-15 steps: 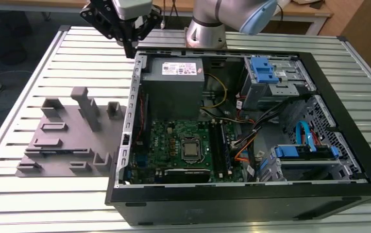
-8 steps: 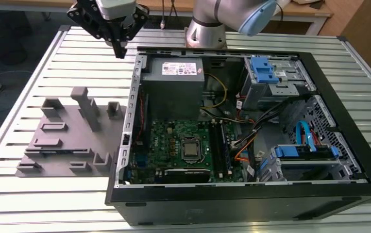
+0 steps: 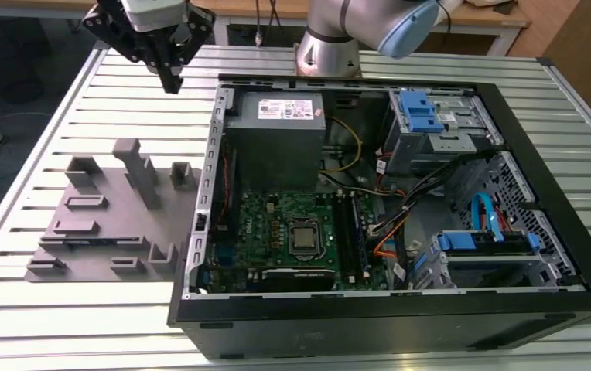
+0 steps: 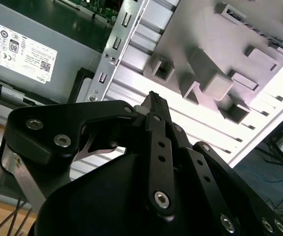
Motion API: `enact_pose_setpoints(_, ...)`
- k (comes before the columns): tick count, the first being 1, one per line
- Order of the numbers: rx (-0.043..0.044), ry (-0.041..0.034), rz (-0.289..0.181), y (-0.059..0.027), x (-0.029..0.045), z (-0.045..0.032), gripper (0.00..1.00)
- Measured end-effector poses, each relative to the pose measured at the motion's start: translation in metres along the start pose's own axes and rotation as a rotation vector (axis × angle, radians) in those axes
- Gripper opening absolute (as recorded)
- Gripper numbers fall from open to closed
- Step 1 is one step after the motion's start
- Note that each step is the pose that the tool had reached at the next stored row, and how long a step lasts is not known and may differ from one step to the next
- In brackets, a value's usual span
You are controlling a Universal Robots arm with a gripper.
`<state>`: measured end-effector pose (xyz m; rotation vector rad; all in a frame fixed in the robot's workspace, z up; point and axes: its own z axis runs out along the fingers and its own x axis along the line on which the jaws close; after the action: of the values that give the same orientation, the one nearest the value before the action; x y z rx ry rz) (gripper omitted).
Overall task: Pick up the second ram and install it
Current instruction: 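Reach for the second ram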
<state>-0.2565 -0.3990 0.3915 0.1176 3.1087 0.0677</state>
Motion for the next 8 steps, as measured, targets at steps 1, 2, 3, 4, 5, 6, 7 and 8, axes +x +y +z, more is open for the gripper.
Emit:
enact_pose_setpoints(1, -0.0001, -0.0001, 0.0, -0.0002, 0.0024, 0.0, 0.07)
enact_pose_setpoints(2, 0.0, 0.0, 0.0, -0.0004, 0.0049, 0.0, 0.07)
enact_pose_setpoints(3, 0.0, 0.0, 0.0, -0.0006, 0.0077, 0.0, 0.07)
enact_pose_setpoints(4, -0.0001, -0.0001, 0.0, -0.0008, 0.0103, 0.0, 0.07)
enact_pose_setpoints(5, -0.0001, -0.0001, 0.0, -0.001, 0.013, 0.0001, 0.07)
enact_pose_setpoints(6, -0.0001, 0.0, 0.0, -0.0012, 0.0157, 0.0001, 0.07)
enact_pose_setpoints(7, -0.0001, -0.0001, 0.0, -0.0014, 0.0185, 0.0001, 0.07)
enact_pose_setpoints(8, -0.0001, 0.0, 0.0, -0.0016, 0.0214, 0.0001, 0.07)
